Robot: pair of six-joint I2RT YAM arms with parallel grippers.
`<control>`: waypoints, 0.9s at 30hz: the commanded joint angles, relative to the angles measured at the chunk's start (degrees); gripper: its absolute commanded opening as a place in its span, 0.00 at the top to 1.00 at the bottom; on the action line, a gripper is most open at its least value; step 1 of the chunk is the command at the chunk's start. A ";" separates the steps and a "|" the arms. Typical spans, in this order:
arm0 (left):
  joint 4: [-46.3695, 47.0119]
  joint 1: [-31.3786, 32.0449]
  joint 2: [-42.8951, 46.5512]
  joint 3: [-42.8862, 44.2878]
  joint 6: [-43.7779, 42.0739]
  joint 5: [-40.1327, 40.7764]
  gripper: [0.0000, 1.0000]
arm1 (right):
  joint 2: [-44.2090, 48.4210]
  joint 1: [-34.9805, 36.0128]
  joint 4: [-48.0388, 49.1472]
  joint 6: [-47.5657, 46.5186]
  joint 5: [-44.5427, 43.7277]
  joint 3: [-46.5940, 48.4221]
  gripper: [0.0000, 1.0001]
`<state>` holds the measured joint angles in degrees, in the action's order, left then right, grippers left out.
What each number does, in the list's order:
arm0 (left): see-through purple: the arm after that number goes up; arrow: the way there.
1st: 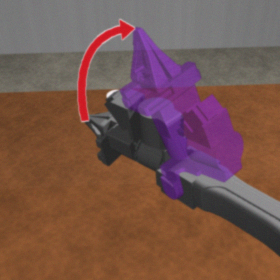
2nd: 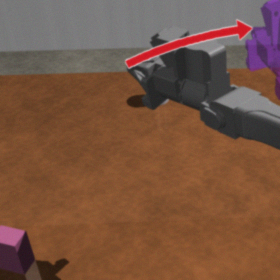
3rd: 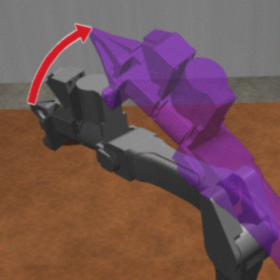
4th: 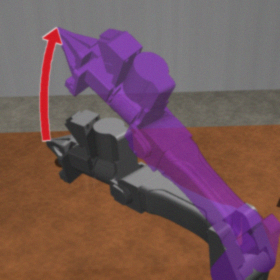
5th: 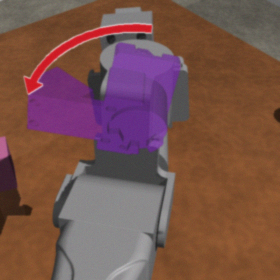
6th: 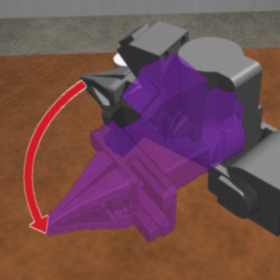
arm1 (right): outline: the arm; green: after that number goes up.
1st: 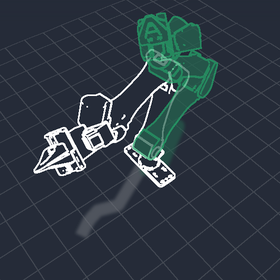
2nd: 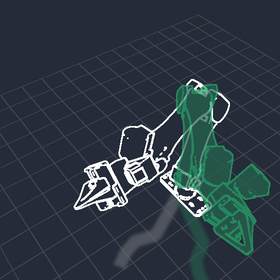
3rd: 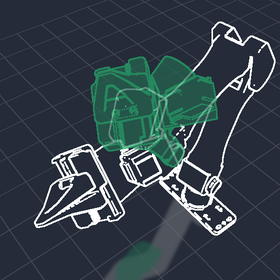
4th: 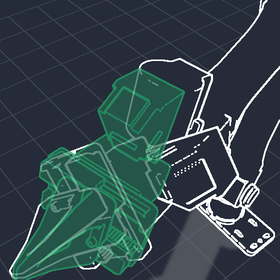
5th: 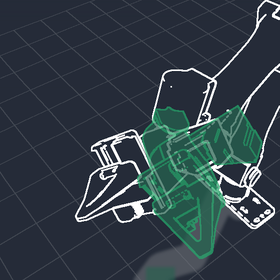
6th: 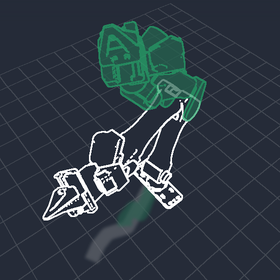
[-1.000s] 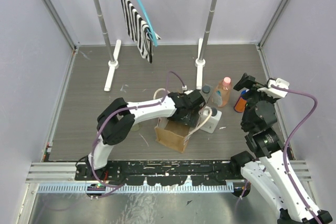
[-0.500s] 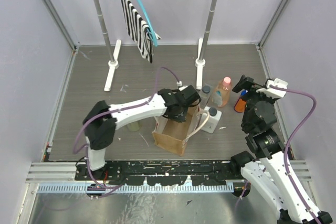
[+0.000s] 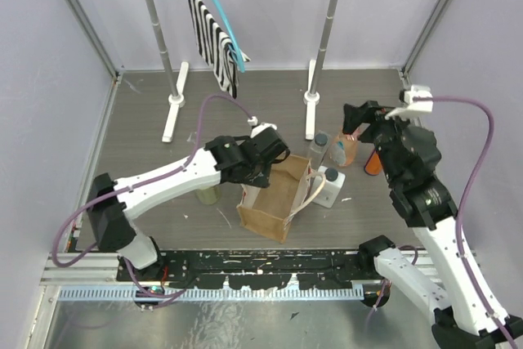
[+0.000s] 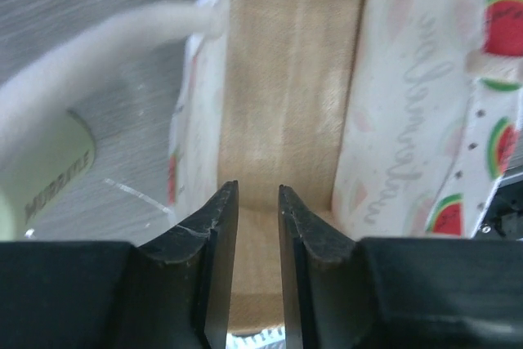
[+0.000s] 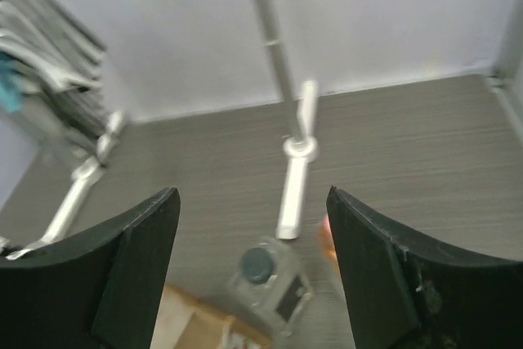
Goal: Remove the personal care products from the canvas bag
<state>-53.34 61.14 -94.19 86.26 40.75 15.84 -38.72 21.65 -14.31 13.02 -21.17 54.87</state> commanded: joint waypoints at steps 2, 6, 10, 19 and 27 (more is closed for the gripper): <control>3.33 0.10 14.12 -6.11 4.99 7.74 0.62 | -11.28 2.15 -12.48 7.12 27.72 12.14 0.22; -1.05 -0.05 17.48 -3.95 4.40 13.64 0.53 | -16.85 10.20 -14.18 10.55 28.85 13.05 0.21; -0.51 1.41 21.63 -3.95 5.09 15.11 0.54 | -24.32 19.82 -17.83 13.24 23.68 14.01 0.21; -2.43 1.78 30.28 -7.06 5.39 22.28 0.39 | -33.55 26.63 -22.13 21.36 14.13 9.06 0.20; 1.73 1.63 27.20 -10.58 2.68 20.65 0.27 | -36.91 31.12 -18.36 26.75 13.29 0.66 0.20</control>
<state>-54.17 62.83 -64.55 77.45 45.04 35.55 -73.76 50.37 -35.59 35.53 -5.96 57.10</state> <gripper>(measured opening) 0.714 0.803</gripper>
